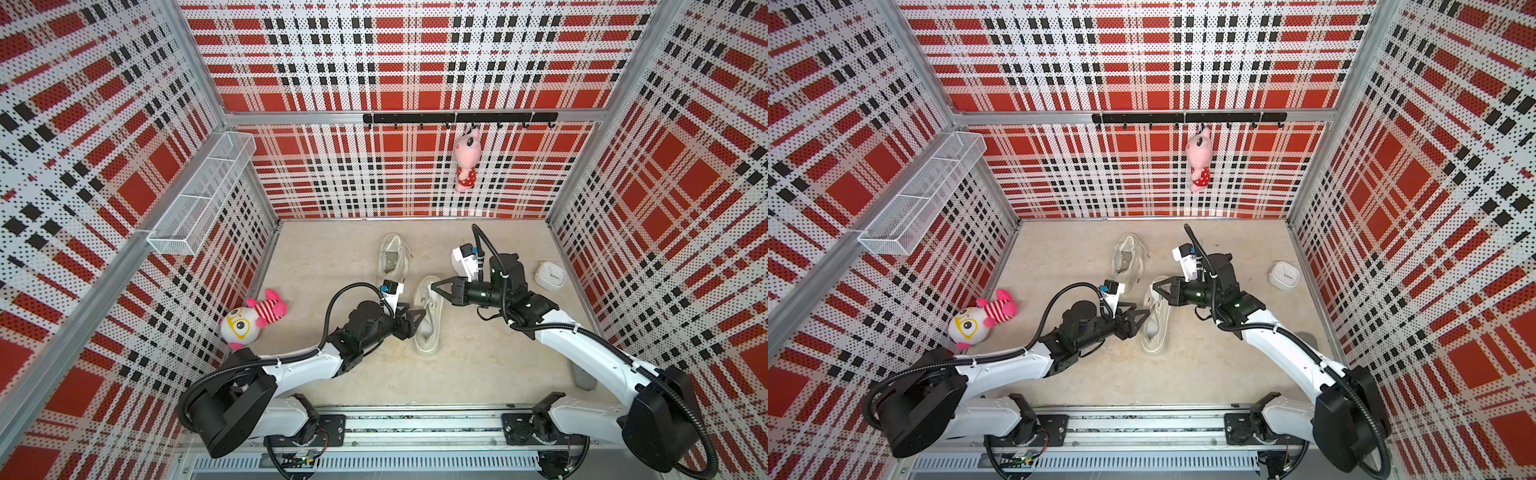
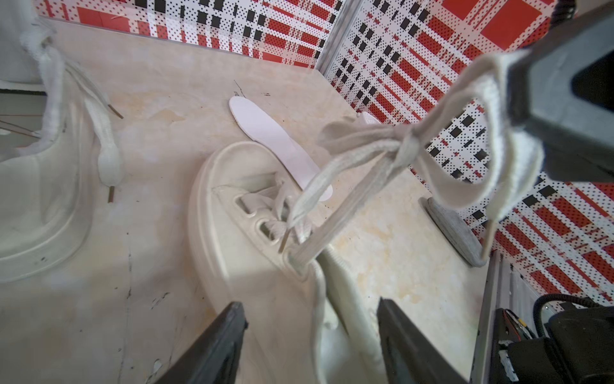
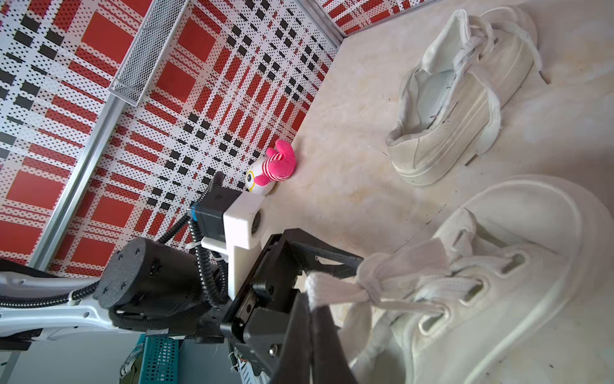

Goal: Remove the insole from the shoe
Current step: Untie the shoelace on the shoe.

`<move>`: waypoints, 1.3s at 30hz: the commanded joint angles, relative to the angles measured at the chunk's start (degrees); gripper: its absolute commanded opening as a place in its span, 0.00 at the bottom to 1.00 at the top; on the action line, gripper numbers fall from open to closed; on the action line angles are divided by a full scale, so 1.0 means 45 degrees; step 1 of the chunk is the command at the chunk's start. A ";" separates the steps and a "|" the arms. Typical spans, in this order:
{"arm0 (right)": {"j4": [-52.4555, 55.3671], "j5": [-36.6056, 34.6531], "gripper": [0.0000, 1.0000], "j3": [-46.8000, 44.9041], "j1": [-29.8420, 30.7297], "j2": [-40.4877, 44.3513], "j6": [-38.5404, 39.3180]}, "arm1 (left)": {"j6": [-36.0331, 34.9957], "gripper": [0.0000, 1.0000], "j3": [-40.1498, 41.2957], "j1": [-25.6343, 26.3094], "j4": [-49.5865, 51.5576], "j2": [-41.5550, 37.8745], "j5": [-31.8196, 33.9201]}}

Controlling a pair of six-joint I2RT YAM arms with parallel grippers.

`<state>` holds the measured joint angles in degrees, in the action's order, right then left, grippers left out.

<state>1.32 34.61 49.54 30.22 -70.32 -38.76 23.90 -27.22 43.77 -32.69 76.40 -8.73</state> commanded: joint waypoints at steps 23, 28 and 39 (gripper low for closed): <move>-0.1353 0.0393 0.00 -0.0949 0.0062 -0.0006 -0.0273 | -0.0565 0.36 -0.1928 0.0565 -0.2149 0.3578 -0.0091; -0.1094 0.0149 0.00 -0.1028 0.0062 0.0137 -0.0253 | -0.0565 0.16 -0.1939 0.0644 -0.2362 0.3705 0.0081; 0.0654 -0.0816 0.01 -0.1800 -0.1748 0.1090 -0.0137 | -0.0565 0.00 -0.0911 0.0511 -0.2355 0.2651 0.1041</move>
<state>3.49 32.47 42.28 25.19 -67.61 -39.97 22.02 -32.99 46.33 -41.67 90.63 -5.74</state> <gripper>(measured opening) 0.042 0.047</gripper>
